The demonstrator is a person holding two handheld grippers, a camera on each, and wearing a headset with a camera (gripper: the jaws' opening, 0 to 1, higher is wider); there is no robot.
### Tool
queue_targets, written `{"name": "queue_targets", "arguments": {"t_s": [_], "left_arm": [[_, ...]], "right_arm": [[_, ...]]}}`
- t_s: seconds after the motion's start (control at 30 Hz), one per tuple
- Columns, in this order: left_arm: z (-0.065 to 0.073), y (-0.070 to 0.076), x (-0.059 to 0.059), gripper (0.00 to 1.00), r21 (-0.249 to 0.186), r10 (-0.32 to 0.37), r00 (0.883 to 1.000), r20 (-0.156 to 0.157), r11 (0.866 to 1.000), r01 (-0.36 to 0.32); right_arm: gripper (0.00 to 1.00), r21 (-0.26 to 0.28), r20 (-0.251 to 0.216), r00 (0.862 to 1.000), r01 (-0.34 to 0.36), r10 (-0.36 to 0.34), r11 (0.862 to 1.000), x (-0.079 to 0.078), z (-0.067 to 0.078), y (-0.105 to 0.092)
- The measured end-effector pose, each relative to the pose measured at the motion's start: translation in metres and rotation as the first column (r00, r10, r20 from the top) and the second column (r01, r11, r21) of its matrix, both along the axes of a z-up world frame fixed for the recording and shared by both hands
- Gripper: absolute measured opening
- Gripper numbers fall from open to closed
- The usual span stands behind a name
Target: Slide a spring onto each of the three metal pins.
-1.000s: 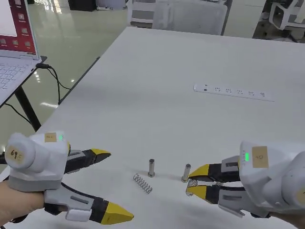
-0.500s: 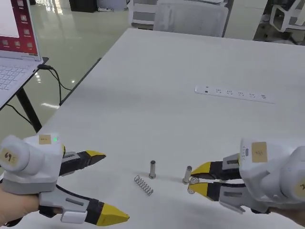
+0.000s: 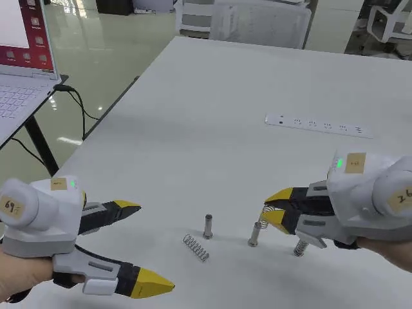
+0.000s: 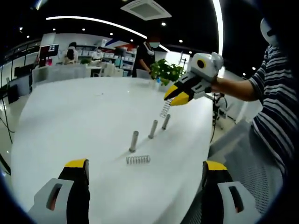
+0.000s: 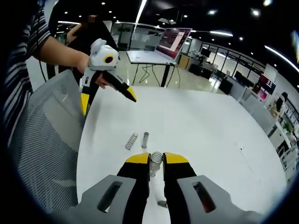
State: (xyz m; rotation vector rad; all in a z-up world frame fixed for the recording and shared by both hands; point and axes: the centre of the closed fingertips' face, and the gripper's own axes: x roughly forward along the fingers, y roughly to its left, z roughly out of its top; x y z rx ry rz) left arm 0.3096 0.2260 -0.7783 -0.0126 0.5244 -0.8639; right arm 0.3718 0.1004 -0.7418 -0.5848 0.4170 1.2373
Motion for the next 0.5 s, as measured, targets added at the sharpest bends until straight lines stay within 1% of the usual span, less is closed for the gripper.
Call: {"name": "queue_targets", "arguments": {"t_s": [0.07, 0.2, 0.27, 0.4, 0.5], "left_arm": [[0.000, 0.002, 0.000, 0.98, 0.006, 0.001, 1.000, 0.002, 1.000, -0.001], [-0.001, 0.004, -0.001, 0.98, 0.004, 0.011, 1.000, 0.000, 1.000, -0.011], [-0.002, 0.005, -0.001, 0.98, 0.009, 0.011, 1.000, -0.004, 1.000, -0.011], [0.000, 0.004, -0.001, 0.98, -0.002, 0.013, 1.000, -0.002, 1.000, -0.013], [0.001, 0.002, -0.002, 0.98, 0.006, 0.005, 1.000, 0.004, 1.000, -0.005]], "right_arm": [[0.07, 0.009, -0.006, 1.000, 0.012, -0.012, 1.000, 0.004, 0.000, 0.000], [0.07, 0.021, -0.036, 0.999, 0.042, -0.041, 0.999, 0.010, -0.002, -0.001], [0.07, 0.032, -0.062, 0.997, 0.055, -0.053, 0.998, 0.011, -0.004, 0.000], [0.07, 0.022, -0.070, 0.996, 0.055, -0.053, 0.998, 0.011, -0.009, 0.002], [0.07, 0.016, -0.070, 0.996, 0.056, -0.055, 0.998, 0.011, -0.013, 0.004]]}}
